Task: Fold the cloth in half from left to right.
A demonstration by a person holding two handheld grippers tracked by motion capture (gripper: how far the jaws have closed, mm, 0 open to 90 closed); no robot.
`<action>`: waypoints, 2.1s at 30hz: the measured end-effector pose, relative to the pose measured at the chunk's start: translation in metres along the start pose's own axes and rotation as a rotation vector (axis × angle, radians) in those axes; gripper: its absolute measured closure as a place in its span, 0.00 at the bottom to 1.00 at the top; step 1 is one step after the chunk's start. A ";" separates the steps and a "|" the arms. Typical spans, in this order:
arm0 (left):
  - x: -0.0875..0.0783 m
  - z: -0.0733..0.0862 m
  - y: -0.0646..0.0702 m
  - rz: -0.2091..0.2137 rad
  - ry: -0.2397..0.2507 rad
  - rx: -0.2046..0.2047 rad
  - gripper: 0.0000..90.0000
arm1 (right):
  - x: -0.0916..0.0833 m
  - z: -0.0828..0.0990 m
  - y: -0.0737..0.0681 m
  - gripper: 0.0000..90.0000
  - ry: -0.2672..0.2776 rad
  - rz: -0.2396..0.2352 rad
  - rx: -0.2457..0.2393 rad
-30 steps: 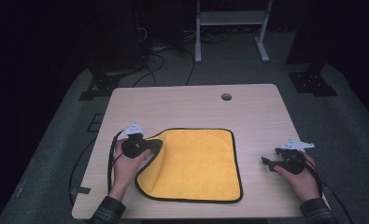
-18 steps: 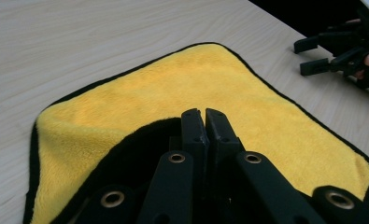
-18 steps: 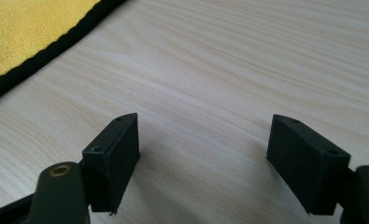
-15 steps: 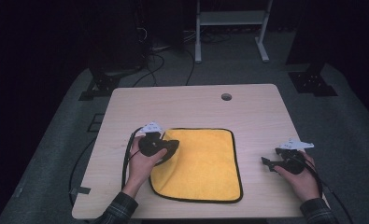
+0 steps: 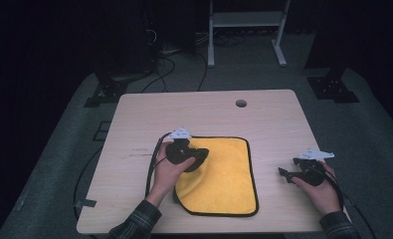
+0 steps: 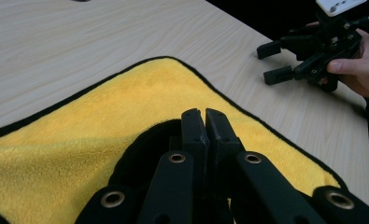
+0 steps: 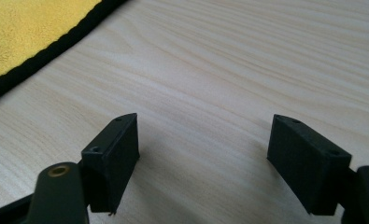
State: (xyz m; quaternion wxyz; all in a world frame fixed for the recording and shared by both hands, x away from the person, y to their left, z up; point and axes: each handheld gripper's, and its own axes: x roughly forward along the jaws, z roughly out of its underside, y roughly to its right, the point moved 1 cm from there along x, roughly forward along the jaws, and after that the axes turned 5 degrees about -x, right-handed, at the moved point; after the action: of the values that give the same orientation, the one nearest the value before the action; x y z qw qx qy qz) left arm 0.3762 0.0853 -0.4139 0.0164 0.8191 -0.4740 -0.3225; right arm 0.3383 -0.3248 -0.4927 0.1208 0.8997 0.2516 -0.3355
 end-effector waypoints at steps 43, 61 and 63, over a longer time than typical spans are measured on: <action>0.142 0.000 0.031 0.112 -0.195 -0.003 0.96 | 0.001 0.000 0.000 0.23 -0.002 -0.010 -0.009; 0.094 -0.015 0.037 0.042 -0.141 0.086 0.68 | 0.001 0.000 0.000 0.23 -0.003 -0.011 -0.012; 0.084 -0.013 0.034 0.019 -0.139 0.087 0.65 | 0.001 0.000 0.000 0.23 -0.003 -0.011 -0.011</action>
State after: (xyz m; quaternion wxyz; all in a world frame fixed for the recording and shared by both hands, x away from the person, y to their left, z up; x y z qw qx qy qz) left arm 0.3860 -0.0029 -0.4359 -0.0493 0.7902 -0.4952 -0.3576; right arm 0.3387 -0.3242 -0.4930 0.1245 0.8971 0.2583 -0.3361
